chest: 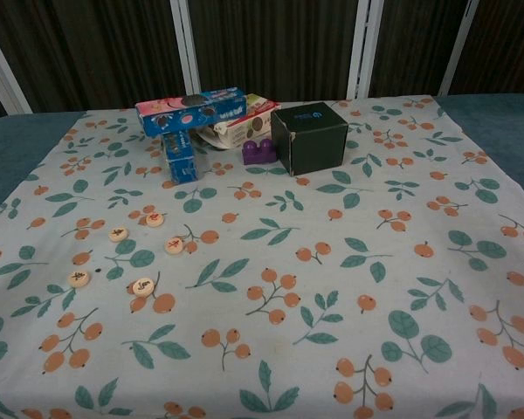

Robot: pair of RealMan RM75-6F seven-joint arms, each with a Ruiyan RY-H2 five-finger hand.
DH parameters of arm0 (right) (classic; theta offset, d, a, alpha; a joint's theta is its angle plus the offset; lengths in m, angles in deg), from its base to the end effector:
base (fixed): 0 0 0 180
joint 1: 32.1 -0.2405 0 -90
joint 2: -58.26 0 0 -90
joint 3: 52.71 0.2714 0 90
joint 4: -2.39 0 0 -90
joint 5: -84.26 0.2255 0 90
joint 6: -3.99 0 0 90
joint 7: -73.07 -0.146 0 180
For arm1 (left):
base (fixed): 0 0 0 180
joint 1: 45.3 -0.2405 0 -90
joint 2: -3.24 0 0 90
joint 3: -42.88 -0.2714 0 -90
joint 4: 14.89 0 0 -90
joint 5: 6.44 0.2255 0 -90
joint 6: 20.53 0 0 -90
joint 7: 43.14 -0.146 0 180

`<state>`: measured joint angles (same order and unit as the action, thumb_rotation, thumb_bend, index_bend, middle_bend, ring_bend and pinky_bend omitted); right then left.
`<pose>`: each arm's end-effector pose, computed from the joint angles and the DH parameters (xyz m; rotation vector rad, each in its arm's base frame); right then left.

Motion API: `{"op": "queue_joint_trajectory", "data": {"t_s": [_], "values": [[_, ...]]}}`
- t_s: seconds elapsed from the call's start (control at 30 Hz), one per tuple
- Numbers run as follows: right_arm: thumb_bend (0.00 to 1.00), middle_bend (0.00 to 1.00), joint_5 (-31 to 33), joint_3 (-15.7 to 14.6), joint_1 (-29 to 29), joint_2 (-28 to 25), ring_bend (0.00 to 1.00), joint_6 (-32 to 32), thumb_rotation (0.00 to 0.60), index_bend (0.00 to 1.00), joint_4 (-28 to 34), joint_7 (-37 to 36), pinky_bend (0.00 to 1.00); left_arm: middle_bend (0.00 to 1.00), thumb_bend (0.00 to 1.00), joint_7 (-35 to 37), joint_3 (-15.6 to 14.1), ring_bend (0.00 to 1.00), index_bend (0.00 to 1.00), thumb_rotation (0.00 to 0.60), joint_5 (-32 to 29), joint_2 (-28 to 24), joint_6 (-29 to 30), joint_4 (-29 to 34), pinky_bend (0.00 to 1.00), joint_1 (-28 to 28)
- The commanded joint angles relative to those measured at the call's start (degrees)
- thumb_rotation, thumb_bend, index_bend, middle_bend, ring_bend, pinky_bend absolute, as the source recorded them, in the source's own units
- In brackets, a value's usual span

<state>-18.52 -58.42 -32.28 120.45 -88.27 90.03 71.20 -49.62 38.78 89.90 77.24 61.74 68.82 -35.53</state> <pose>-0.3283 -0.1206 0.1494 1.6327 -0.8238 0.9255 -0.3154 0.1820 0.0731 -1.7251 -0.7974 -0.8893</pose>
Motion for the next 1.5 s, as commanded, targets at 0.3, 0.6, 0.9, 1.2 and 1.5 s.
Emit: {"op": "queue_joint_trajectory", "data": {"t_s": [0.3, 0.6, 0.9, 1.2, 1.5], "values": [[0.14, 0.00, 0.1, 0.1, -0.3, -0.1, 0.00, 0.5, 0.600, 0.00, 0.0, -0.4, 0.00, 0.48, 0.42, 8.4, 1.0, 0.47, 0.12, 0.600, 0.5, 6.0, 1.6, -2.6, 0.62, 0.3], [0.14, 0.00, 0.4, 0.3, -0.6, 0.1, 0.00, 1.4, 0.600, 0.00, 0.3, 0.2, 0.00, 1.00, 0.44, 16.5, 3.8, 1.00, 0.38, 0.600, -7.7, 12.9, -6.5, -6.0, 1.00, 2.7], [0.14, 0.00, 0.6, 0.3, -0.7, 0.2, 0.00, 1.7, 0.600, 0.00, 0.4, 0.5, 0.00, 1.00, 0.43, 10.5, 6.8, 1.00, 0.38, 0.600, -13.3, 18.4, -10.6, -8.2, 1.00, 4.7], [0.14, 0.00, 0.6, 0.4, -0.6, 0.1, 0.00, 1.4, 0.600, 0.00, 0.3, 0.1, 0.00, 1.00, 0.43, 9.4, 8.9, 1.00, 0.37, 0.600, -16.0, 22.1, -11.6, -12.0, 1.00, 6.1], [0.14, 0.00, 0.5, 0.4, -0.5, 0.1, 0.00, 1.2, 0.600, 0.00, 0.3, 0.0, 0.00, 1.00, 0.42, 8.5, 9.2, 1.00, 0.38, 0.600, -17.0, 23.4, -12.4, -13.4, 1.00, 6.8]]}}
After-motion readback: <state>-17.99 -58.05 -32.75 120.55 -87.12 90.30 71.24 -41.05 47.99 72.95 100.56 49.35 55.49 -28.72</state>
